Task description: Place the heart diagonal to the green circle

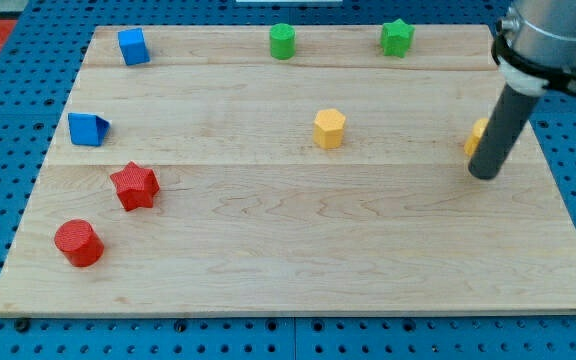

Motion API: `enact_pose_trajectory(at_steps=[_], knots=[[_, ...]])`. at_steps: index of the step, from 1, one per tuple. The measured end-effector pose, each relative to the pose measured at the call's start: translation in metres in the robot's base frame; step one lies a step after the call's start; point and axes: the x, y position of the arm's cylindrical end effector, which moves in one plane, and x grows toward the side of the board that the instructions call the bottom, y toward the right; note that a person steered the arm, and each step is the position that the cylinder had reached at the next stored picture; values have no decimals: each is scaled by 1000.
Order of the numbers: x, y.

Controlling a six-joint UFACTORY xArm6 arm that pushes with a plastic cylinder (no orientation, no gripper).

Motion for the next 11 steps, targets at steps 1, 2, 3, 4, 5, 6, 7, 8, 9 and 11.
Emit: enact_pose_trajectory(at_steps=[1,2,3,4,5,6,7,8,9,11], knots=[[-18,42],[-70,18],[-77,-19],[-82,22],[-119,86],[-147,83],[-155,75],[-151,75],[-150,67],[-175,-27]])
